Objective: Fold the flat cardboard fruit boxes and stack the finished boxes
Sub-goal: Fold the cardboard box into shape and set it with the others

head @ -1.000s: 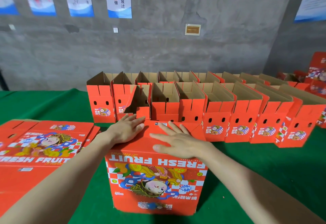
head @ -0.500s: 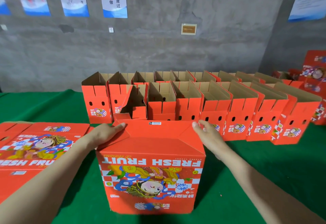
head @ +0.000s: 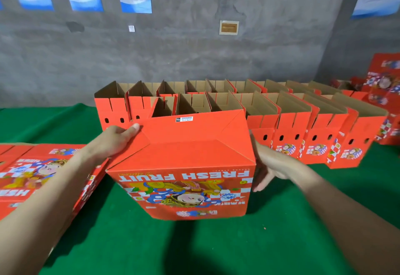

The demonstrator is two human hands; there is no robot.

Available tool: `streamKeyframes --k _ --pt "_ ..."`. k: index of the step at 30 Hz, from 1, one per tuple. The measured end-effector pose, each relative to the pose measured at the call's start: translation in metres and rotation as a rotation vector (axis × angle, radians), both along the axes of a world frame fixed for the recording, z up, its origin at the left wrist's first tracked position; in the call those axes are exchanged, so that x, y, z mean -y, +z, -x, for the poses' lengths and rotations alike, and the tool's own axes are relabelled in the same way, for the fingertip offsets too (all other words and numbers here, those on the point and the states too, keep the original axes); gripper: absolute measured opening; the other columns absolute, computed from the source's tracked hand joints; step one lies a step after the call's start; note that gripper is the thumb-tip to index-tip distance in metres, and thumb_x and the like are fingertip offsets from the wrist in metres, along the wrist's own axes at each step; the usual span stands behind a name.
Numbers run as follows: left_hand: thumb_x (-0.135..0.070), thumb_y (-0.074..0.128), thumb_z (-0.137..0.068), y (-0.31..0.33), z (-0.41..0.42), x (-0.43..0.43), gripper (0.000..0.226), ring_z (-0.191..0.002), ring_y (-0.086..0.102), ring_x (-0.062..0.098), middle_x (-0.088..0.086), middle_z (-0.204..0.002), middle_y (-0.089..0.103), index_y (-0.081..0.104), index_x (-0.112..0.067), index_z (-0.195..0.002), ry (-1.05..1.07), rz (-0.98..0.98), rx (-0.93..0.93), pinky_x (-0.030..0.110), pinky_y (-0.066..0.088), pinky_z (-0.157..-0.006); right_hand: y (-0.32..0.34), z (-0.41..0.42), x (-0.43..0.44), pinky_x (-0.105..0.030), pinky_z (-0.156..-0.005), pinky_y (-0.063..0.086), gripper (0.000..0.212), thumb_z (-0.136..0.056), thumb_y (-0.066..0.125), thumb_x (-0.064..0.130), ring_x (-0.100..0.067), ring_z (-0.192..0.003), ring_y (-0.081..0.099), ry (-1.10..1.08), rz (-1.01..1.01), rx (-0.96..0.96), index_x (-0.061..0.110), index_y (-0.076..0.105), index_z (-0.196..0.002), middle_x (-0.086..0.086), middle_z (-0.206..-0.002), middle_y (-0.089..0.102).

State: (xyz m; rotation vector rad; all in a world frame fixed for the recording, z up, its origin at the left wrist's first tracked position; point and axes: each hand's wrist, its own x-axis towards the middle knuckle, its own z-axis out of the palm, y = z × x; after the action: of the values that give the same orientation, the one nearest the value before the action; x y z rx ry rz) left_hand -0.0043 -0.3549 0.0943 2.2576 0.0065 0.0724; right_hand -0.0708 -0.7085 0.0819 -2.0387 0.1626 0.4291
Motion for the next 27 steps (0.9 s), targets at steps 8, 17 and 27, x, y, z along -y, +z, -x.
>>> streamKeyframes --k 8,17,27 --pt "-0.041 0.044 -0.098 -0.054 0.013 -0.009 0.042 -0.066 0.058 0.013 0.004 -0.077 0.066 0.063 -0.007 -0.082 0.006 0.22 0.187 0.032 0.045 -0.066 -0.008 0.007 0.007 -0.044 -0.071 0.058 0.076 -0.046 0.046 0.09 -0.03 -0.083 0.072 -0.062 -0.143 0.036 0.036 0.053 -0.099 -0.016 -0.096 0.072" --pt "-0.023 0.035 -0.1 -0.133 0.056 -0.01 0.029 -0.087 0.065 0.009 0.0 -0.098 0.071 0.059 -0.012 -0.112 -0.146 0.731 -0.098 0.023 0.054 -0.076 -0.061 0.024 0.027 -0.025 -0.047 0.047 0.094 -0.063 0.074 0.005 -0.012 -0.059 0.062 -0.02 -0.59 0.101 0.051 0.032 -0.133 -0.006 -0.099 0.07" --pt "0.013 0.036 -0.091 -0.161 0.05 -0.033 0.046 -0.094 0.067 0.025 0.012 -0.103 0.072 0.063 -0.014 -0.116 0.056 0.527 -0.349 0.037 0.052 -0.079 -0.052 0.034 -0.017 -0.036 -0.079 0.057 0.125 -0.063 0.086 0.003 -0.02 -0.061 0.056 0.168 -0.123 0.418 0.067 0.006 -0.135 -0.008 -0.131 0.028"
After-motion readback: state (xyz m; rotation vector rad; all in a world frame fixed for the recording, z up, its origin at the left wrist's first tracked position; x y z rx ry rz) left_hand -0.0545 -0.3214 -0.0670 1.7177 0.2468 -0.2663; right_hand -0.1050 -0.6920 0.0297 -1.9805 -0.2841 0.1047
